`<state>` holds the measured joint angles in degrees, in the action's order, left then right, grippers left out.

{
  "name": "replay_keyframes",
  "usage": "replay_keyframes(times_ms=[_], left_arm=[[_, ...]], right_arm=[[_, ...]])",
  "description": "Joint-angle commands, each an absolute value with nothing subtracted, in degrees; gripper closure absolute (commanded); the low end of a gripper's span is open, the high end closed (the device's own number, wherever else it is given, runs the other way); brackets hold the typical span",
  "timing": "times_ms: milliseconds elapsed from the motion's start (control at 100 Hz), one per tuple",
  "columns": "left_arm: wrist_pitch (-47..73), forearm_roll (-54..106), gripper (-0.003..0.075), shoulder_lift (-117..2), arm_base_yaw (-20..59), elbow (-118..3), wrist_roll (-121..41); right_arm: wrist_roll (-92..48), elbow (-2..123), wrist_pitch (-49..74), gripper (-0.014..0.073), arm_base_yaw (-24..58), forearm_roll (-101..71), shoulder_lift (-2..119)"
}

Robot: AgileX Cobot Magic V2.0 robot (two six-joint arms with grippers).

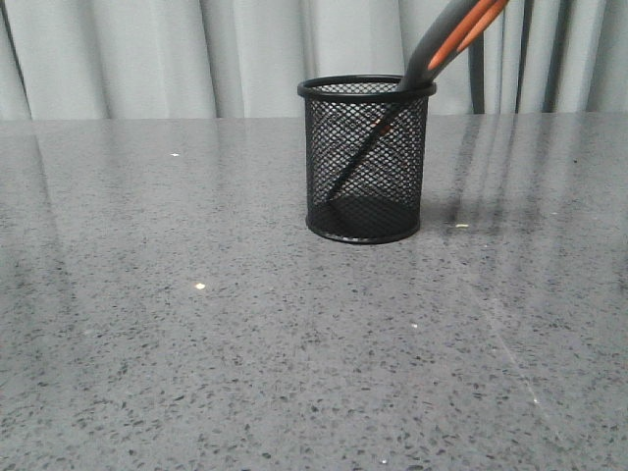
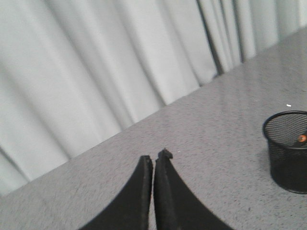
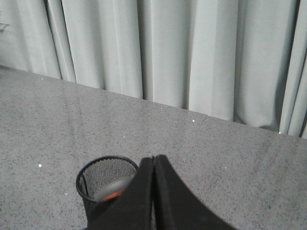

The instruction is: Put scissors into bucket

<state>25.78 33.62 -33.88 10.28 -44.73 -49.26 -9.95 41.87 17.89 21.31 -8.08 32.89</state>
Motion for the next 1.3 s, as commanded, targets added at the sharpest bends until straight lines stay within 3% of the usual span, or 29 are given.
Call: replay_keyframes(times_ms=[0,170,390,1290], left_arm=[[15.4,36.2,0.074,-28.4,10.2,-37.9,-48.7],[7.2,39.8,0.074,-16.9,10.2,-24.4,-48.7],[5.9,43.4,0.074,-6.7,10.2,-14.5,-48.7],[4.8,44.2,0.074,-5.4,10.2,-13.7,-48.7]], right_arm=[[-9.9,36.4,7.4,0.0648,21.2,-7.7,28.7],[-9.9,24.2,-1.3,0.0648,21.2,-8.5,21.4],[-9.9,16.9,-3.8,0.0648,21.2,-9.6,18.4],[-9.9,16.8,-4.3,0.0649,21.2,-9.6,18.4]])
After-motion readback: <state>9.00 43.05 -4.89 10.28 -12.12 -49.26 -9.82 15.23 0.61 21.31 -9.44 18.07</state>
